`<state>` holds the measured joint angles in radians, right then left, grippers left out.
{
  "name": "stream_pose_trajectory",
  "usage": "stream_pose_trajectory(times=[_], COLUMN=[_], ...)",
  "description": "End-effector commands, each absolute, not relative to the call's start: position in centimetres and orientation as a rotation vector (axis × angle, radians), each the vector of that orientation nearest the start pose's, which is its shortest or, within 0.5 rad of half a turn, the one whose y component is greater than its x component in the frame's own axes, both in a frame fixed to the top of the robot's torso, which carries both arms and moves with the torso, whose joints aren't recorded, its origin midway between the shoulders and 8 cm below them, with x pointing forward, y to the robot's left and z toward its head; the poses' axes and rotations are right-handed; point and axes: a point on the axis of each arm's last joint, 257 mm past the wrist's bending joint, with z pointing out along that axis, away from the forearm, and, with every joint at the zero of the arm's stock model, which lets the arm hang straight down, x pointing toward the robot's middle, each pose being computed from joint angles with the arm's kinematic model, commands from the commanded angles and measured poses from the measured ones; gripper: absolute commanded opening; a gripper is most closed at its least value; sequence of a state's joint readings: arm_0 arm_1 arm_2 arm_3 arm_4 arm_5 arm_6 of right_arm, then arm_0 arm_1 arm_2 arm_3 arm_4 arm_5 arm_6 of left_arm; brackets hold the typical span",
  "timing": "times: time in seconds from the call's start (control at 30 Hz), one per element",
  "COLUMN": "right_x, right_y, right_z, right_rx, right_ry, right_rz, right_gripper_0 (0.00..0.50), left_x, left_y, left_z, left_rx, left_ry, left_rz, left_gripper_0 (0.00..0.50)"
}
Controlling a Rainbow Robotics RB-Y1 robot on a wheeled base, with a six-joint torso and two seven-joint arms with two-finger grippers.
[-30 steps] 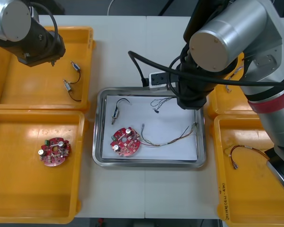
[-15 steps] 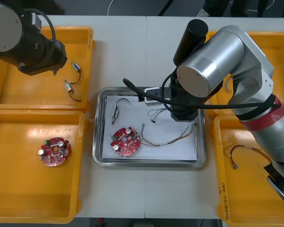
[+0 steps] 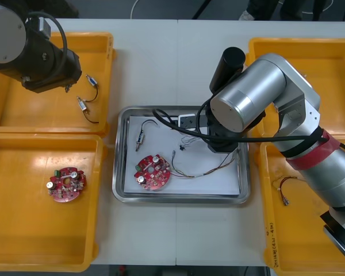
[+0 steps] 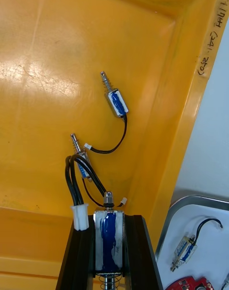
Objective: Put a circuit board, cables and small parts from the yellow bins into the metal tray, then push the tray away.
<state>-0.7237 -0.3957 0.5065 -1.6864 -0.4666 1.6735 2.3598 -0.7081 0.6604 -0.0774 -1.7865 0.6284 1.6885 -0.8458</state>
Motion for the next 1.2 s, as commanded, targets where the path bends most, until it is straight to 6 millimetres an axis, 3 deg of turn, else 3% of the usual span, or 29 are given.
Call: stream_pose_trajectory(times=[0.03, 0.17, 0.23, 0.27, 0.3, 0.33, 0.73, 1.2], right_x=[48.6, 48.5, 48.6, 48.6, 48.7, 48.7, 47.3, 48.3], right_y=[-9.0, -9.0, -9.1, -9.2, -9.3, -9.4, -8.6, -8.3], right_z=[-24.9, -24.9, -24.8, -24.9, -24.8, -24.8, -23.2, -21.1], right_rx=[-1.925, -1.924, -1.917, -1.913, -1.906, -1.897, -1.863, -1.849], right_ry=[1.969, 1.972, 1.979, 1.983, 1.99, 1.999, 2.026, 1.978], right_rz=[-0.376, -0.376, -0.382, -0.384, -0.39, -0.393, -0.378, -0.438], right_gripper_0=[0.0, 0.002, 0.265, 0.34, 0.481, 0.5, 0.5, 0.5], left_x=[53.8, 53.8, 53.8, 53.8, 53.8, 53.8, 53.8, 54.0], left_y=[27.6, 27.6, 27.7, 27.6, 27.6, 27.6, 27.6, 27.6], left_z=[-8.0, -8.0, -7.9, -7.9, -7.8, -7.8, -7.8, -7.5], left_rx=[-0.394, -0.395, -0.396, -0.395, -0.396, -0.396, -0.4, -0.401], left_ry=[2.398, 2.398, 2.396, 2.396, 2.394, 2.394, 2.394, 2.385], left_rz=[-0.189, -0.191, -0.195, -0.197, -0.199, -0.199, -0.206, -0.217], left_gripper_0=[0.002, 0.001, 0.003, 0.0, 0.001, 0.001, 0.001, 0.001])
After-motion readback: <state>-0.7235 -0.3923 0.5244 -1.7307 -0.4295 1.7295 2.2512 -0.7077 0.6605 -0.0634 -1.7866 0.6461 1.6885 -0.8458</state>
